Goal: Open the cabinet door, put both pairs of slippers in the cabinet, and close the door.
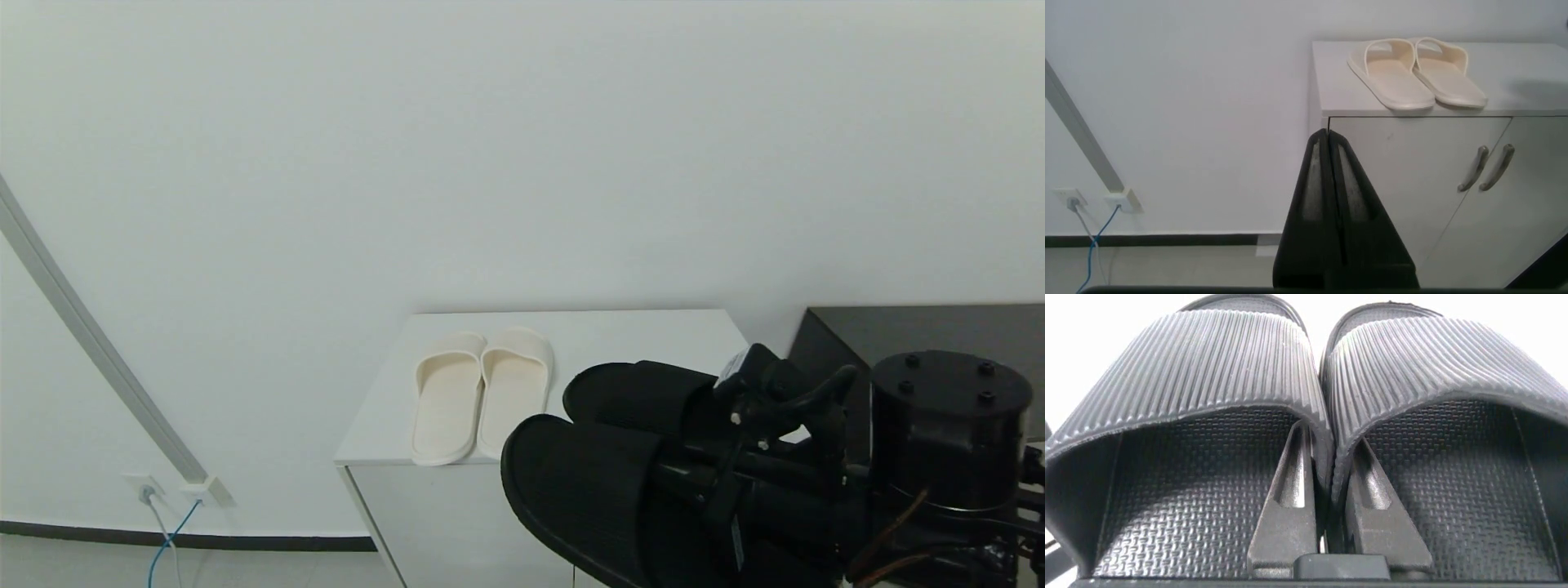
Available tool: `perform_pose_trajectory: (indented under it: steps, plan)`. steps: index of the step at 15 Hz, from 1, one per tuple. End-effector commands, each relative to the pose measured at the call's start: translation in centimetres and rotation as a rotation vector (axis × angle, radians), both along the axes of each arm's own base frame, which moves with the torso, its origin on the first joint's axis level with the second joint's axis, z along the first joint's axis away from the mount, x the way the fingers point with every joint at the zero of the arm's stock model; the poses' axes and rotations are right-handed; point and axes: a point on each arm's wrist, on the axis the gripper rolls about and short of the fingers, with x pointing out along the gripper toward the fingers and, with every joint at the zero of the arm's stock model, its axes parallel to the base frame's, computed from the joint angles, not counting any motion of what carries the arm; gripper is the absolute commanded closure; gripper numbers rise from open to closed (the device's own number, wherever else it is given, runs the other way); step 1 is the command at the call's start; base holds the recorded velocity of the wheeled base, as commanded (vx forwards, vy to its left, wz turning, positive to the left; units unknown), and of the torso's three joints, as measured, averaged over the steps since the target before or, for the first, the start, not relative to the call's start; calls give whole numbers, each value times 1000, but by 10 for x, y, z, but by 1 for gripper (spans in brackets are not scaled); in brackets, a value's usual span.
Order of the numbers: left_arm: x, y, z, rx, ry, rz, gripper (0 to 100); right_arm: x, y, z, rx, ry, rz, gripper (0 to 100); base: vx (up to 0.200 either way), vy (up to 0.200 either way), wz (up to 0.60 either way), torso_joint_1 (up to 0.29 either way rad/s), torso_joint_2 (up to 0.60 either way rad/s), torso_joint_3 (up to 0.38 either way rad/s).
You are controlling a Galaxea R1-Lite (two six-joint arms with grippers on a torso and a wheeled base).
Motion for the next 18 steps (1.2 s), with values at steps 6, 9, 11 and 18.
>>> perform_pose_trajectory:
  steps: [6,9,11,18]
  plan:
    - [0,0,0,-2,0,1,100,-6,-6,1,10,-1,6,100,-33,0,0,0,0,0]
    - [0,0,0,-2,0,-1,100,-6,-6,0,5,3,6,100,-200,0,0,1,2,4]
    - [0,0,0,-2,0,-1,100,-7,-7,-1,3,5,6,100,-200,0,0,15,7,-2]
    - [0,0,0,-2,0,-1,100,-9,-9,-8,-15,25,11,100,-114,0,0,-5,-1,2]
